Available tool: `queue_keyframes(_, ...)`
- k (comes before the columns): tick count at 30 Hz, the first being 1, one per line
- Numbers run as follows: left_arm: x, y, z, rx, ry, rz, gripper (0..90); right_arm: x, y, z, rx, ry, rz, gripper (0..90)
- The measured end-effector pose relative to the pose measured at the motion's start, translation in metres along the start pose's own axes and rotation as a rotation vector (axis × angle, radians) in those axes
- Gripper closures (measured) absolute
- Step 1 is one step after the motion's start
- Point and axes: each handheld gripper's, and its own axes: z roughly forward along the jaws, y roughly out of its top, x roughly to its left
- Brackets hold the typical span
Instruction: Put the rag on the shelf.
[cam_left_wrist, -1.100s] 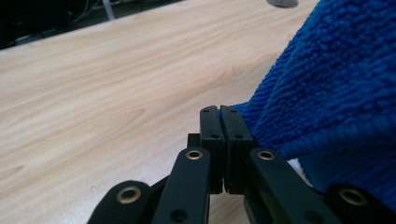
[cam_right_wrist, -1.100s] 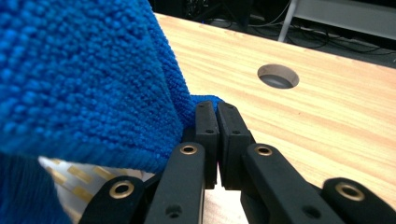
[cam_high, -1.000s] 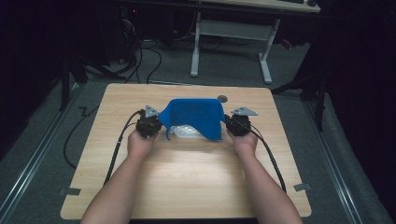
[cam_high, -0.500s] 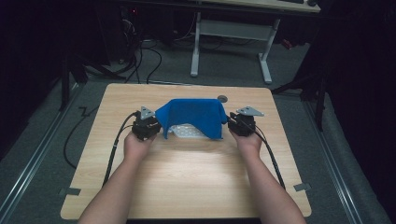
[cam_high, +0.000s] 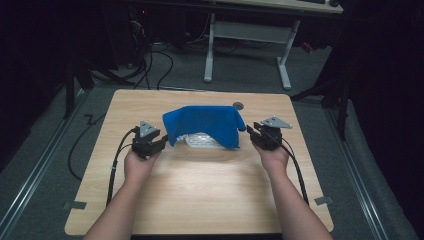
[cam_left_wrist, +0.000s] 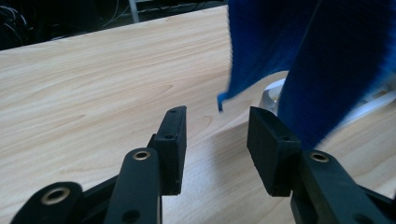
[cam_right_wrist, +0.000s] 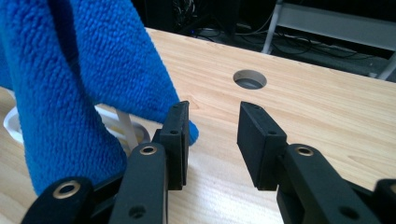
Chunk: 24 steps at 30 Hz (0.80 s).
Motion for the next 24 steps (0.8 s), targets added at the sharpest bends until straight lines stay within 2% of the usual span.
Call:
queue_keyframes(3,0.0,-0.004,-0.006,0.001,0.002,0.002,57.6,0.002,-0.001,-0.005,0.002,-0.001,-0.014,64.2)
queue_keyframes(6,-0.001,-0.008,-0.011,0.009,0.002,-0.003,56.8,0.004,-0.004,-0.012,-0.024,-0.005,-0.026,63.4)
queue_keyframes(11,-0.003,-0.019,-0.023,0.024,0.0,0.015,54.5,0.007,-0.009,-0.024,0.007,0.012,-0.04,58.0)
queue_keyframes(13,-0.005,-0.026,-0.031,0.025,-0.001,0.018,53.2,0.009,-0.013,-0.032,-0.012,0.011,-0.059,57.2)
queue_keyframes(18,-0.013,-0.044,-0.049,0.044,-0.038,-0.016,50.8,0.014,-0.028,-0.049,0.008,-0.009,-0.095,52.5)
queue_keyframes(24,-0.032,-0.073,-0.069,0.083,-0.088,-0.014,48.6,0.023,-0.057,-0.078,-0.012,-0.029,-0.111,45.1)
